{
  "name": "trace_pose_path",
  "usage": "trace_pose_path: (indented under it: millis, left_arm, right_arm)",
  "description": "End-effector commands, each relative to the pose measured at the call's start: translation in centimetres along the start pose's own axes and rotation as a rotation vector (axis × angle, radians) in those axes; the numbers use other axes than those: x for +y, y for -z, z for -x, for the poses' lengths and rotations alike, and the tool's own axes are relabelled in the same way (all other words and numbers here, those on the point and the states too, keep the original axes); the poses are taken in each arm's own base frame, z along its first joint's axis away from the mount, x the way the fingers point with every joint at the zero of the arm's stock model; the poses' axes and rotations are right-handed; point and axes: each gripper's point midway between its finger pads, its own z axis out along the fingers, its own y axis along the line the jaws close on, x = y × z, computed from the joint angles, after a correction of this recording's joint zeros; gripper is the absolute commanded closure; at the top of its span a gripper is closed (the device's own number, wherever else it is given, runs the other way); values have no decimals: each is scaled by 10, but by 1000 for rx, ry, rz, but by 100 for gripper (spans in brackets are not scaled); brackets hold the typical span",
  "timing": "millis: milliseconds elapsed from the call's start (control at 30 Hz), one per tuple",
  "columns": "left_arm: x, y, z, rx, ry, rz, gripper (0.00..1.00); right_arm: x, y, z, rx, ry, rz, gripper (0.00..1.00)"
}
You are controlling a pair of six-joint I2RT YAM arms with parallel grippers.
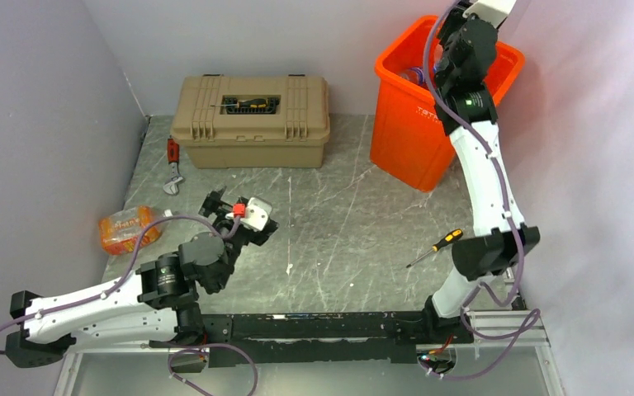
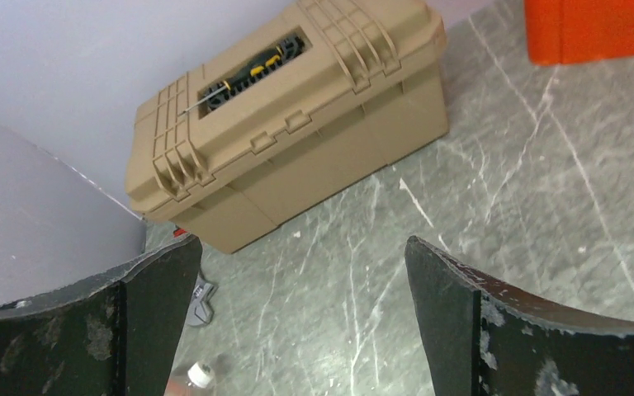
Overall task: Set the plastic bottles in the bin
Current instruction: Place the plastic bottle in the trash bin.
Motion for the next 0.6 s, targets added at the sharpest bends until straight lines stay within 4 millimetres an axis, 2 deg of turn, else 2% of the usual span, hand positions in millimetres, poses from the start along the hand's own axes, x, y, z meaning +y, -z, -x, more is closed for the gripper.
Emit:
trace_pose_path:
  millis: [0,100,200,233,267,333,367,400,433,467,567]
  left_arm:
    - [13,7,-2,11,71,35,1]
    - [25,13,0,-14,117,54,1]
    - [32,17,-1,-24,131,79,1]
    - [33,18,-1,-23,124,85,1]
    - [32,18,-1,-21,111,88,1]
    - [31,18,-2,-16,80,98,1]
    - [29,17,-2,-13,65,99,1]
    - [26,16,-3,-8,48,99,1]
    - [24,15,-4,-4,33,98,1]
    - [23,14,-6,2,18,101,1]
    - [20,12,-6,11,-4,118,1]
  right_arm:
    - [-20,-34,10,-41,-130,-25,59]
    - [-18,-56,-20,10,-110,-19,58]
    - [-16,-66,-60,106,-122,-12,55]
    - [-17,-68,-76,150,-124,-16,51]
    - [-18,-69,-92,190,-128,-26,38]
    - [-23,-68,-117,254,-143,-64,17]
    - [-25,-67,-121,263,-156,-75,4]
    - [-24,-66,-119,256,-170,-67,1]
    - [-22,-63,-120,254,-175,-53,0]
    - [-19,-61,-112,236,-181,-43,0]
    - [-10,-57,-75,177,-176,-29,0]
